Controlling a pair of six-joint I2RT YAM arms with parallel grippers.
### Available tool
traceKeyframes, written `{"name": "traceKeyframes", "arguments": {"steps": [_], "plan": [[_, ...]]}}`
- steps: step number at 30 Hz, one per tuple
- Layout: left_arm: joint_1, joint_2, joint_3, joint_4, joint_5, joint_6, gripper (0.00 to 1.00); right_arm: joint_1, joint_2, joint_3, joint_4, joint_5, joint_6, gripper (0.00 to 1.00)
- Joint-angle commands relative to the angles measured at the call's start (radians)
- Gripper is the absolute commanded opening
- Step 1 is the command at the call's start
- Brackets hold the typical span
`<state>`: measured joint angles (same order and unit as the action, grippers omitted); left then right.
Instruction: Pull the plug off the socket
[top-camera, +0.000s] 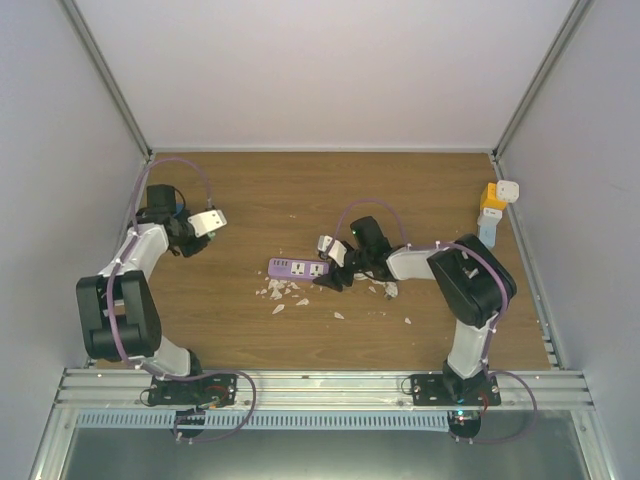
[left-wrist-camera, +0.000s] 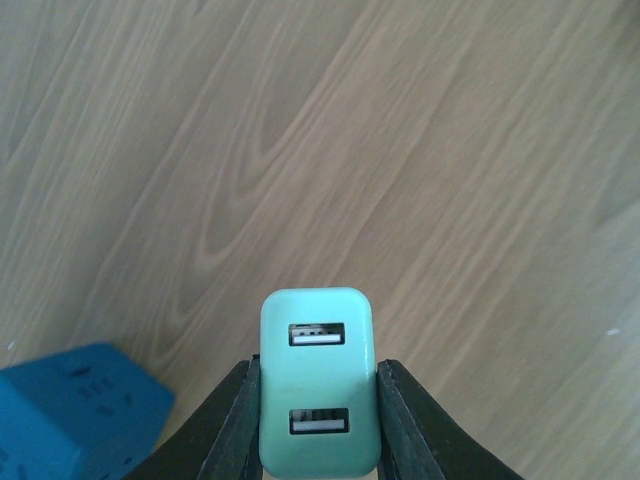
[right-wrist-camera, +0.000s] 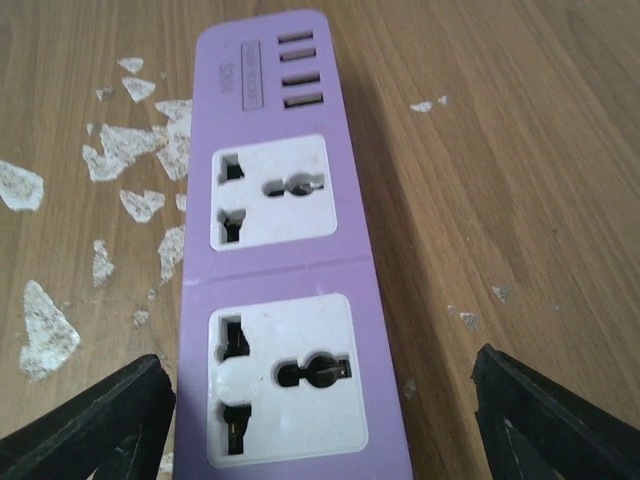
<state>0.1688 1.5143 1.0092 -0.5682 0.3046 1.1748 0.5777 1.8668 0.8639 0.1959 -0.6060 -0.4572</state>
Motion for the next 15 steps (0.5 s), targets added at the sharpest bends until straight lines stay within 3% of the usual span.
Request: {"name": "traceKeyframes", "arguments": {"steps": [1, 15], "plan": [[0.028, 0.046, -0.014, 0.152, -0.114, 0.012, 0.23, 0.002, -0.050, 0.035, -0.031, -0.021, 0.011, 0.85], [0.001, 0.208, 0.016, 0.322, -0.230, -0.063, 0.23, -0.005, -0.096, 0.041, -0.089, -0.009, -0.016, 0.88]]}}
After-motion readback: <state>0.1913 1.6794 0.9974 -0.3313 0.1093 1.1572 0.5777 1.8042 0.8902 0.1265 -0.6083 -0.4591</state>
